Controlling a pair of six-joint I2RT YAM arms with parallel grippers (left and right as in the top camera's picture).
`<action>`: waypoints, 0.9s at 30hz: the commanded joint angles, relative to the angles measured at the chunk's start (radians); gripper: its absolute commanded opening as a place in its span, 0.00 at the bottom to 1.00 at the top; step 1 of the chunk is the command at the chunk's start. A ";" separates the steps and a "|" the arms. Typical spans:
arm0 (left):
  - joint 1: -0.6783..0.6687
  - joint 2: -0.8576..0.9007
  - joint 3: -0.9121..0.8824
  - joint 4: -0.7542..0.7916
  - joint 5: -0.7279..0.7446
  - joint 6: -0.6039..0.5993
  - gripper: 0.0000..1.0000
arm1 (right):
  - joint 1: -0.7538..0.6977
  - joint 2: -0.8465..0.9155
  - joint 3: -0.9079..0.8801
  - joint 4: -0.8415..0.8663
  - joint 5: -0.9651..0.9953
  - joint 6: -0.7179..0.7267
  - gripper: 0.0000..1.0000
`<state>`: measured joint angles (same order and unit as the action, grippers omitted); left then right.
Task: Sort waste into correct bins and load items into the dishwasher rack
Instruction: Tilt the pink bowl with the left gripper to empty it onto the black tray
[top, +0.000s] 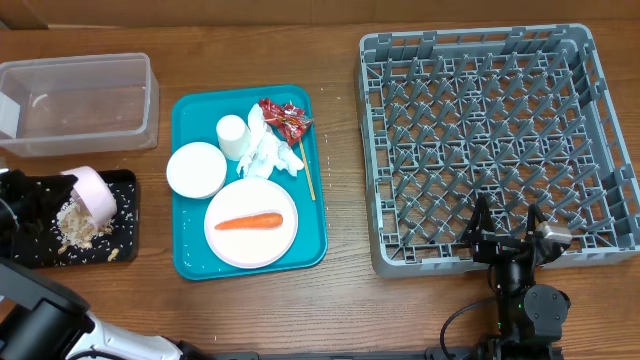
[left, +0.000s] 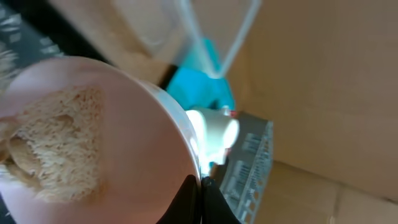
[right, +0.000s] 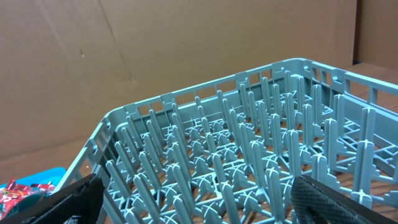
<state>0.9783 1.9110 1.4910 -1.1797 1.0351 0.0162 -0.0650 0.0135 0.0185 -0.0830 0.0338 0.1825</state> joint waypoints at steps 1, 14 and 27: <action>0.010 -0.026 -0.014 0.003 0.186 0.097 0.04 | -0.005 -0.011 -0.010 0.003 0.010 -0.005 1.00; 0.012 -0.024 -0.093 -0.013 0.189 0.171 0.04 | -0.005 -0.011 -0.010 0.003 0.010 -0.005 1.00; 0.030 -0.018 -0.097 0.053 0.279 0.061 0.04 | -0.005 -0.011 -0.010 0.003 0.010 -0.005 1.00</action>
<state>0.9897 1.9110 1.3979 -1.1515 1.2594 0.1410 -0.0650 0.0135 0.0185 -0.0830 0.0341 0.1825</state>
